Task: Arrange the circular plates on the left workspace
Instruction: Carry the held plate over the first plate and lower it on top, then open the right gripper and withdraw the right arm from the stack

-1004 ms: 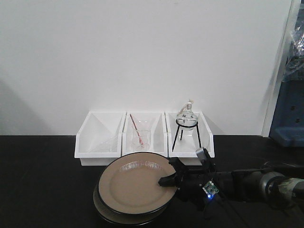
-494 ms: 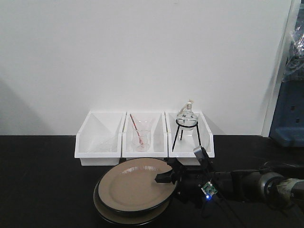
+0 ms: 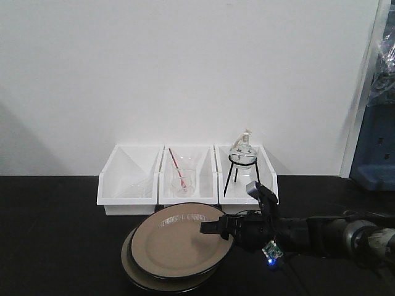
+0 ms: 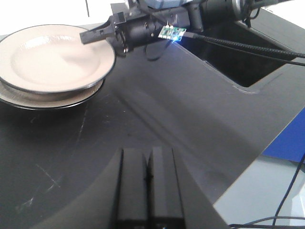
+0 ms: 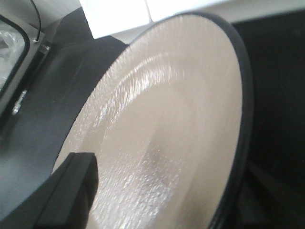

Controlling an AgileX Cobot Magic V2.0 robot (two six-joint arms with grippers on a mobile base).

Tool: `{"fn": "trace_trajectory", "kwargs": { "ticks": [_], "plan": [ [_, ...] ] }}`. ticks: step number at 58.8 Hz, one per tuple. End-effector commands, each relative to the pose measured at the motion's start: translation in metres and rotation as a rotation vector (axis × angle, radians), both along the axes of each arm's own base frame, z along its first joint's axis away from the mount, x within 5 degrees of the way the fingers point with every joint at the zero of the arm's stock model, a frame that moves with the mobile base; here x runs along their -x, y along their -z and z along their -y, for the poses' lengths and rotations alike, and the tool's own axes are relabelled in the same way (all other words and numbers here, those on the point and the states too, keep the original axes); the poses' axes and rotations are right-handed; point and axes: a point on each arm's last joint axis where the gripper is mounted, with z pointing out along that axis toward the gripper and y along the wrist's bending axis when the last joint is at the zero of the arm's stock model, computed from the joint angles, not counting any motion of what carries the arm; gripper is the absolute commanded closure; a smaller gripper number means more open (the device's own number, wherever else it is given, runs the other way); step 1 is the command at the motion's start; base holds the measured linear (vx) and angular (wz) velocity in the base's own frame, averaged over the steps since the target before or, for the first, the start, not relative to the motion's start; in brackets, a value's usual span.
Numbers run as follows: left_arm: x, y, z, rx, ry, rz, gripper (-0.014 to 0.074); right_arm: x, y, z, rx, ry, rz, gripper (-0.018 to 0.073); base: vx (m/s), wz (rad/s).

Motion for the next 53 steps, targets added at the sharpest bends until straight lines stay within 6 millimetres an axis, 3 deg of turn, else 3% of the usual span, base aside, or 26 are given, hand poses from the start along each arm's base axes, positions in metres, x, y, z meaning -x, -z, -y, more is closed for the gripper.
{"fn": "trace_trajectory", "kwargs": {
  "ticks": [1,16,23,33,53],
  "plan": [
    [-0.002,-0.012,0.001,0.068,-0.017,0.026,0.0597,-0.001,-0.059,0.008,0.006,-0.011,0.197,0.0058,0.0,0.0],
    [-0.002,-0.01,0.0,0.046,-0.021,0.026,0.0597,0.003,-0.093,0.037,0.13,0.014,0.297,0.0106,0.0,0.0],
    [-0.002,-0.01,0.0,0.046,-0.021,0.026,0.0597,0.006,-0.1,0.042,0.124,0.019,0.29,0.0118,0.0,0.0],
    [-0.003,-0.01,0.0,0.046,-0.027,0.029,0.0597,0.006,-0.096,0.034,0.095,0.017,0.249,0.0157,0.0,0.0],
    [-0.002,-0.01,0.0,0.046,-0.017,0.024,0.0597,0.004,-0.073,0.015,0.023,-0.007,0.153,0.0349,0.0,0.0]
  ]
}}
